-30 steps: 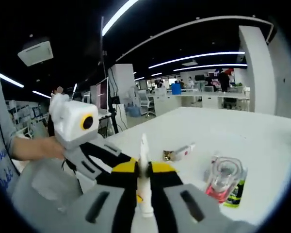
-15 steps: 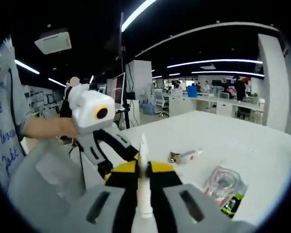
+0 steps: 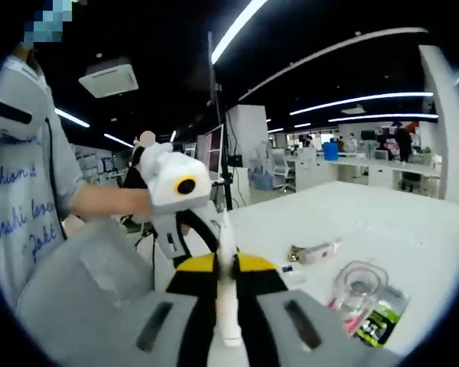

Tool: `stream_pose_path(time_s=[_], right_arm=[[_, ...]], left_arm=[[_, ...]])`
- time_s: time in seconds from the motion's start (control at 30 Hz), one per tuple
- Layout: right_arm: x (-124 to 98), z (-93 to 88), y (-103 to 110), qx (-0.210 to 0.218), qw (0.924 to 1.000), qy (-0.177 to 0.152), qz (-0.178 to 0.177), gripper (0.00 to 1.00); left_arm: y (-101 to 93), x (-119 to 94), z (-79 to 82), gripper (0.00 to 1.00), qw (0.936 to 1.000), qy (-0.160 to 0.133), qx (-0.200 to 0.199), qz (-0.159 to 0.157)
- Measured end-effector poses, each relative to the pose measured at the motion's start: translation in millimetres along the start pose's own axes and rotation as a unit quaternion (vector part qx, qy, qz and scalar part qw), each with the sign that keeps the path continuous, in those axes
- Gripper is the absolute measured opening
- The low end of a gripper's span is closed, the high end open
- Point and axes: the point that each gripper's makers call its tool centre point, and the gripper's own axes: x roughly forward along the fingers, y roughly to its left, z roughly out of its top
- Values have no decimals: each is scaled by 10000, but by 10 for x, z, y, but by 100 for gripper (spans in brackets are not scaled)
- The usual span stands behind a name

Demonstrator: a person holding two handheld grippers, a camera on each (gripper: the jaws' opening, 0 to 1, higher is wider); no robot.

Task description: Arrange the skincare products in the storage area until every visible bottle or jar stands upright without overlapping.

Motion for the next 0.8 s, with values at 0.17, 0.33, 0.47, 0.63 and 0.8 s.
stream_pose_path(time_s=[0.17, 0.33, 0.47, 0.63, 0.8], right_arm=[[-6, -19, 44, 33, 9998, -3, 197, 7], [6, -46, 58, 40, 9997, 63, 218, 7], [19, -77, 44, 132, 9998, 105, 147, 9], [12, -86, 20, 159, 9998, 80, 63, 10], [-8, -83, -44, 192, 9998, 65, -66, 13]], left_arm=[[-55, 22, -13, 20, 9998, 13, 73, -168], [-40, 45, -42, 19, 9999, 37, 39, -159], [-15, 60, -65, 18, 9999, 62, -21, -124], [10, 79, -75, 16, 9999, 59, -101, -91], [35, 95, -71, 14, 9999, 46, -128, -85]])
